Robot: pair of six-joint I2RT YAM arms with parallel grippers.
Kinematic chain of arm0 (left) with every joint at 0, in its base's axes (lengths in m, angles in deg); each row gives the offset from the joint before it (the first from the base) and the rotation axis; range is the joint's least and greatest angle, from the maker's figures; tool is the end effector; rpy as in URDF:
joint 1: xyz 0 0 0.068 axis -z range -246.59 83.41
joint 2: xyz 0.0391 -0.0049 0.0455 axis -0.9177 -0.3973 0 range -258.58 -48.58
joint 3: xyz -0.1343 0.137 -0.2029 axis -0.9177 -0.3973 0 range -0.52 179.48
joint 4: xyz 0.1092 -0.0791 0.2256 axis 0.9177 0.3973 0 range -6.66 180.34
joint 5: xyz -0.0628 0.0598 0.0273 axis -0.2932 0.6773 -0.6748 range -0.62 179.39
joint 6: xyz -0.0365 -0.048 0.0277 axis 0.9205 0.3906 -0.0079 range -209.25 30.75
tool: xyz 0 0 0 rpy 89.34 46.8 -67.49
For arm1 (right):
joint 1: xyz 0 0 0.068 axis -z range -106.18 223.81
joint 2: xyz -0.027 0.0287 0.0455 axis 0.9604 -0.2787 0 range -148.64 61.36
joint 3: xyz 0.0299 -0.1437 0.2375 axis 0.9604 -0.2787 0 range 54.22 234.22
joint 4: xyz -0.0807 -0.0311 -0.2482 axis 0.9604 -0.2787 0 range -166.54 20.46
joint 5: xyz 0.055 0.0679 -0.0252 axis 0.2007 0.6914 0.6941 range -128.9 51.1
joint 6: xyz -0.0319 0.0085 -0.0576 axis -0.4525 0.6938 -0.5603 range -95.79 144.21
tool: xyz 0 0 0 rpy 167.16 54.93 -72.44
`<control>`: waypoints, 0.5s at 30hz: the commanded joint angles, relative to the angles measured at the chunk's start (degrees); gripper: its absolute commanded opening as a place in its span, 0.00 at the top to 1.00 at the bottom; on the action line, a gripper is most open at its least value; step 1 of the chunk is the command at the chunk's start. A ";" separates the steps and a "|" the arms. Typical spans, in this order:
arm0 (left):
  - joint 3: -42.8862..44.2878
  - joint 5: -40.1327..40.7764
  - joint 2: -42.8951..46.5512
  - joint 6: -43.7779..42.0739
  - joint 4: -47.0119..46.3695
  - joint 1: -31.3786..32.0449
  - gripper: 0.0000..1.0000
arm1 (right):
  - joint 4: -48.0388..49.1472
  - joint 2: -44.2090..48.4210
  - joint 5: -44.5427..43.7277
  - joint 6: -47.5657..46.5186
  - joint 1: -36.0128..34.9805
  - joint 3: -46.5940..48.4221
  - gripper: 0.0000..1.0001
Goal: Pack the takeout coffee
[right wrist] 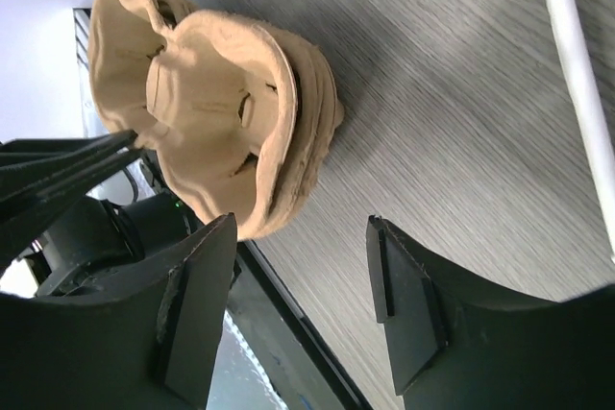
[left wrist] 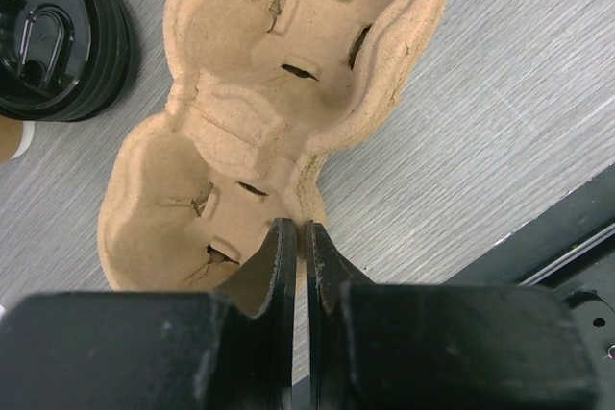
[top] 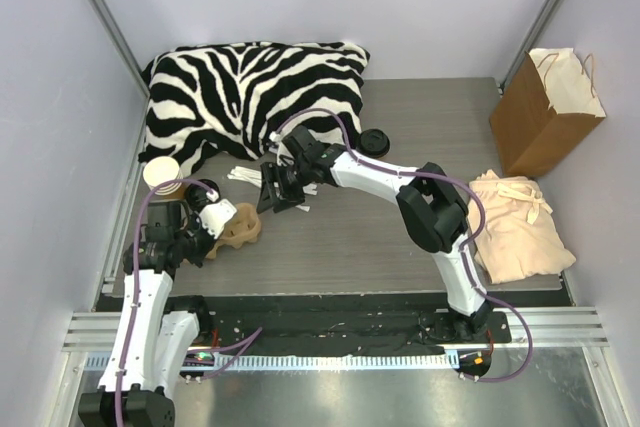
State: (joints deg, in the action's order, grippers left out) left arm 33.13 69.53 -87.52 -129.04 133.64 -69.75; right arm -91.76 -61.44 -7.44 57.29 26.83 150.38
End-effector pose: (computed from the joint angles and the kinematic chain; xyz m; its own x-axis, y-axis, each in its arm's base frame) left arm 0.1310 -0.0107 0.2189 -0.5434 0.5729 -0.6135 0.6347 0.7588 0.1464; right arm 0.3155 0.3786 0.1944 -0.8987 -0.2808 -0.3367 -0.4385 0.5777 0.6885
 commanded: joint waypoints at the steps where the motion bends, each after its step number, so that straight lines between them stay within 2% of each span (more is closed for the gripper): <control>1: 0.19 0.08 0.09 0.77 -2.49 0.43 1.00 | 4.73 -1.12 2.11 3.22 -0.65 3.24 0.38; 12: 0.01 -0.09 0.27 0.77 -2.23 0.87 1.00 | 6.84 -4.11 4.83 5.76 -1.01 5.18 0.53; 15: 0.19 -0.18 0.44 0.68 -2.14 0.96 1.00 | 7.54 -4.29 5.36 6.64 -1.01 5.27 0.54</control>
State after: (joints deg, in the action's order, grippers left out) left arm 33.06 69.92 -87.56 -128.64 133.27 -69.21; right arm -87.19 -65.90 -4.03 61.97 26.18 153.12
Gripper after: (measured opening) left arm 0.077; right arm 0.467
